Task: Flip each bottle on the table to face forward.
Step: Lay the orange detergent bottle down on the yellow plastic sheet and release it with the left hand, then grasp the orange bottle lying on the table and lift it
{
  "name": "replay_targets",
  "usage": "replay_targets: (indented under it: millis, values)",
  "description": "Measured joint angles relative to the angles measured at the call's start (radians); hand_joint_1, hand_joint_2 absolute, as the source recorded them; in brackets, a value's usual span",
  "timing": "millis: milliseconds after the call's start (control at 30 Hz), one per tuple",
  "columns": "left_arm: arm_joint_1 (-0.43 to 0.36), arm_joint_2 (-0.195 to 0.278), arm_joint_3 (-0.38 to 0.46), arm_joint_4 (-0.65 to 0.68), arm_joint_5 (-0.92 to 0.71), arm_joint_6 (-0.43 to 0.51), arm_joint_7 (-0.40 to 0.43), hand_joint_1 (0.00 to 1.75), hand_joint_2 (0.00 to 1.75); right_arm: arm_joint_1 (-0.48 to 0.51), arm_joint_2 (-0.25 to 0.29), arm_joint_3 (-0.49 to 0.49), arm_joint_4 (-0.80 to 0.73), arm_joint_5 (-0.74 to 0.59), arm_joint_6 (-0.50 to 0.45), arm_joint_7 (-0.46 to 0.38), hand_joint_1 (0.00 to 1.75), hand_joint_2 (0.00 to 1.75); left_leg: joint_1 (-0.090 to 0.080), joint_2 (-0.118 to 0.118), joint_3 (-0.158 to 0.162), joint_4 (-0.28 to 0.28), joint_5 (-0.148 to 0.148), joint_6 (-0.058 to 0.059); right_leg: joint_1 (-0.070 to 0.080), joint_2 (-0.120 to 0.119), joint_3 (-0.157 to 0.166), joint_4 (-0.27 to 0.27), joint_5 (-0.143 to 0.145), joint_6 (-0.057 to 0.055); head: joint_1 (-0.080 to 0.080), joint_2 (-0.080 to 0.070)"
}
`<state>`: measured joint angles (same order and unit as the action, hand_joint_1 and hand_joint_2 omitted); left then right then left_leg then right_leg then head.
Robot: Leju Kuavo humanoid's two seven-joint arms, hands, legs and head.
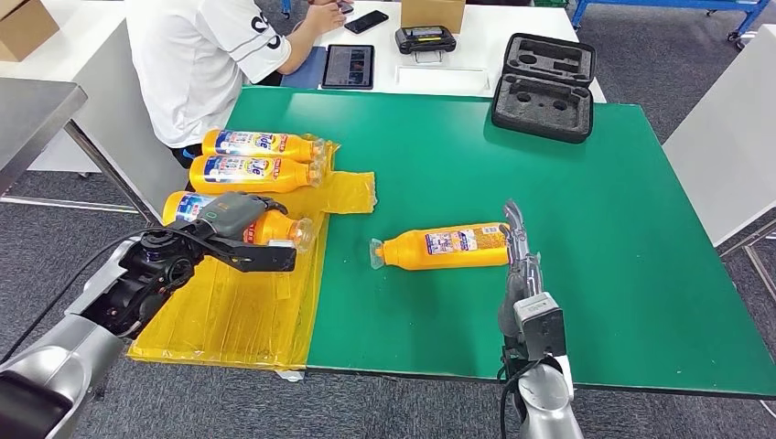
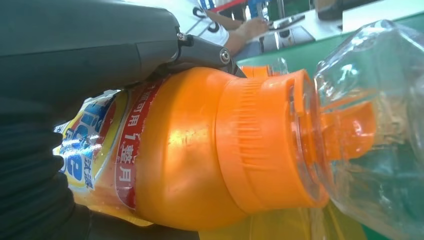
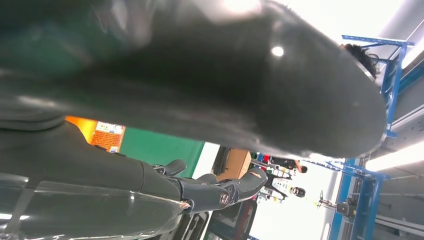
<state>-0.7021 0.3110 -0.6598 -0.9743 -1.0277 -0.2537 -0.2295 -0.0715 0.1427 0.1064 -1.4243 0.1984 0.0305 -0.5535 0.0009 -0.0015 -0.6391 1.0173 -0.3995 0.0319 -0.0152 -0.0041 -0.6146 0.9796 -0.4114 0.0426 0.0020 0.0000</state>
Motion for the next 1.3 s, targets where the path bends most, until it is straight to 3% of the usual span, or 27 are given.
replay_targets:
  millis: [367, 533, 1133, 1233, 1267, 1300]
  values:
    - [-0.039, 0.0, -0.056, 0.071, -0.001, -0.003, 0.014, 1.75, 1.75, -0.005, 0.0, 0.0, 0.011, -0.004, 0.0, -0.006, 0.0, 0.0, 0.0, 0.0, 0.0, 0.0, 0.0, 0.0, 0.0, 0.0, 0.0, 0.0, 0.0, 0.0, 0.0, 0.0]
    - [-0.054, -0.013, -0.076, 0.143, -0.014, 0.036, 0.035, 1.75, 1.75, -0.004, 0.0, 0.002, 0.015, -0.004, 0.0, -0.007, 0.0, 0.0, 0.0, 0.0, 0.0, 0.0, 0.0, 0.0, 0.001, 0.0, 0.0, 0.0, 0.0, 0.0, 0.0, 0.0]
    - [-0.033, -0.043, -0.116, 0.295, -0.02, 0.077, 0.034, 1.75, 1.75, -0.037, 0.001, 0.033, 0.093, -0.007, 0.009, -0.011, 0.0, 0.0, 0.001, 0.0, 0.0, 0.0, 0.0, 0.0, 0.001, 0.0, 0.0, 0.0, 0.0, 0.0, 0.0, 0.0]
    - [-0.034, -0.045, -0.114, 0.309, -0.024, 0.084, 0.034, 1.57, 1.75, -0.044, 0.001, 0.038, 0.105, -0.007, 0.009, -0.012, 0.0, 0.0, 0.001, 0.0, 0.0, 0.0, 0.0, 0.0, 0.001, 0.0, 0.0, 0.0, 0.0, 0.0, 0.0, 0.0]
    - [-0.036, -0.046, -0.114, 0.313, -0.027, 0.084, 0.034, 1.3, 1.75, -0.046, 0.001, 0.04, 0.109, -0.007, 0.009, -0.013, 0.0, 0.0, 0.001, 0.0, 0.0, 0.0, 0.0, 0.0, 0.001, 0.0, 0.0, 0.0, 0.0, 0.0, 0.0, 0.0]
    - [-0.037, -0.047, -0.113, 0.317, -0.029, 0.082, 0.033, 0.92, 1.75, -0.048, 0.001, 0.04, 0.114, -0.007, 0.009, -0.013, 0.0, 0.0, 0.001, 0.0, 0.0, 0.0, 0.0, -0.001, 0.001, 0.0, 0.0, 0.0, 0.0, 0.0, 0.0, 0.0]
